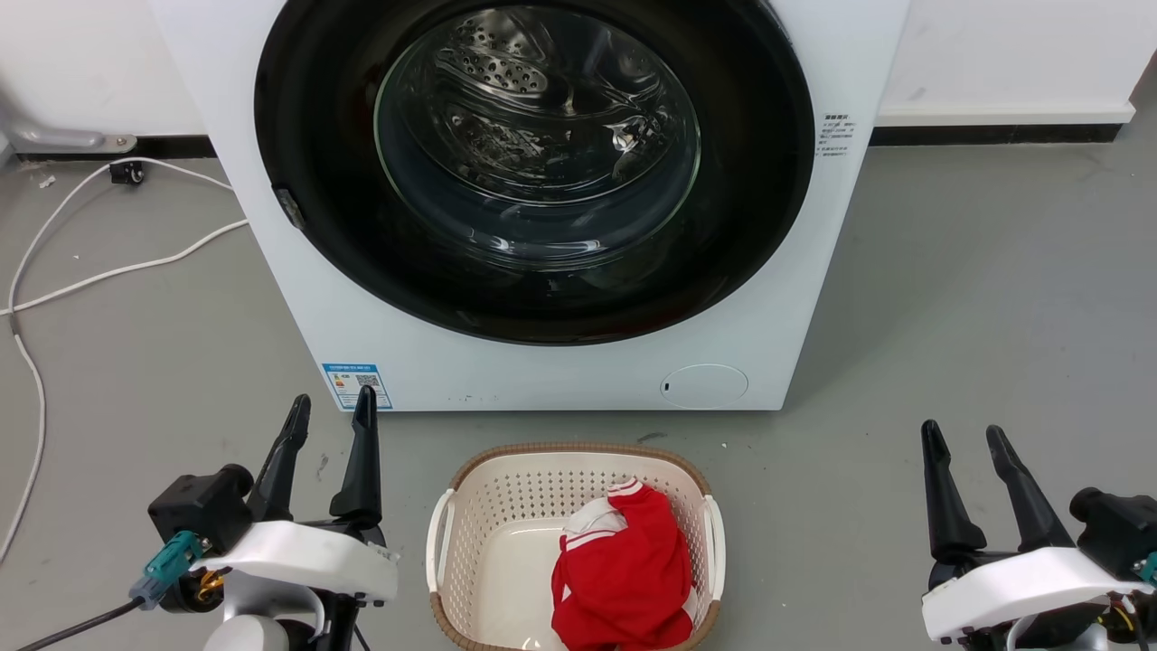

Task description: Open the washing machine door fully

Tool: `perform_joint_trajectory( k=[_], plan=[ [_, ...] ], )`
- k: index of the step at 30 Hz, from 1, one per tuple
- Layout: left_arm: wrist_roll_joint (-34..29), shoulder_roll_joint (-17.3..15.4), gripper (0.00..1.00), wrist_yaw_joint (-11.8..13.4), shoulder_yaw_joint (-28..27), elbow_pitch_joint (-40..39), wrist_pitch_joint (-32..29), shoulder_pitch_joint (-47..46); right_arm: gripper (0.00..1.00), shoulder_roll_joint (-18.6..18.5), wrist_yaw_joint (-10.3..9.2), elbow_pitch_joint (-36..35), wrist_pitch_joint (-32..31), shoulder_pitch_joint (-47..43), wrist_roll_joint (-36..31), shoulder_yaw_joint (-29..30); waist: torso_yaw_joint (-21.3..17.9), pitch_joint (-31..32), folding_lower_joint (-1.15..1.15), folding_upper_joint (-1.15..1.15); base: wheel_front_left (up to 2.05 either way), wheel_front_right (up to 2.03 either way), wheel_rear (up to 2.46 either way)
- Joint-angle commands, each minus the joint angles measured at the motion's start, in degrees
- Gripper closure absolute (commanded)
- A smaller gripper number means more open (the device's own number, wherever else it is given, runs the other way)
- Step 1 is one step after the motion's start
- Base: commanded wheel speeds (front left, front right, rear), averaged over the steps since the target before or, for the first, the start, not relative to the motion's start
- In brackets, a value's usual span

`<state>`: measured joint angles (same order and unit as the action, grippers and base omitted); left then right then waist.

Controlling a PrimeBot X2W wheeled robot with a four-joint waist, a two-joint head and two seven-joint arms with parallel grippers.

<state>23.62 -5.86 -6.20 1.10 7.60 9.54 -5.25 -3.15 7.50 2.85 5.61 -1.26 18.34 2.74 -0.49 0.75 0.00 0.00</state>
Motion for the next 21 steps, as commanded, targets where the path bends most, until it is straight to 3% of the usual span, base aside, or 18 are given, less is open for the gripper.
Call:
perform_joint_trajectory(
  k=[1,21],
  plan=[
    [-0.97,-0.3,0.0,0.14,0.03,-0.29,0.42,-1.16,0.0,0.14,-0.01,-0.27,0.39,0.64,-1.07,-0.08,-0.02,0.0,0.0,0.0,0.0,0.0,0.0],
    [-10.47,-0.75,0.0,1.05,1.06,-0.32,2.95,-0.25,0.0,0.26,-0.02,0.07,2.66,0.0,-9.73,-0.83,-0.1,-0.01,0.0,0.0,0.0,0.0,0.0]
  ],
)
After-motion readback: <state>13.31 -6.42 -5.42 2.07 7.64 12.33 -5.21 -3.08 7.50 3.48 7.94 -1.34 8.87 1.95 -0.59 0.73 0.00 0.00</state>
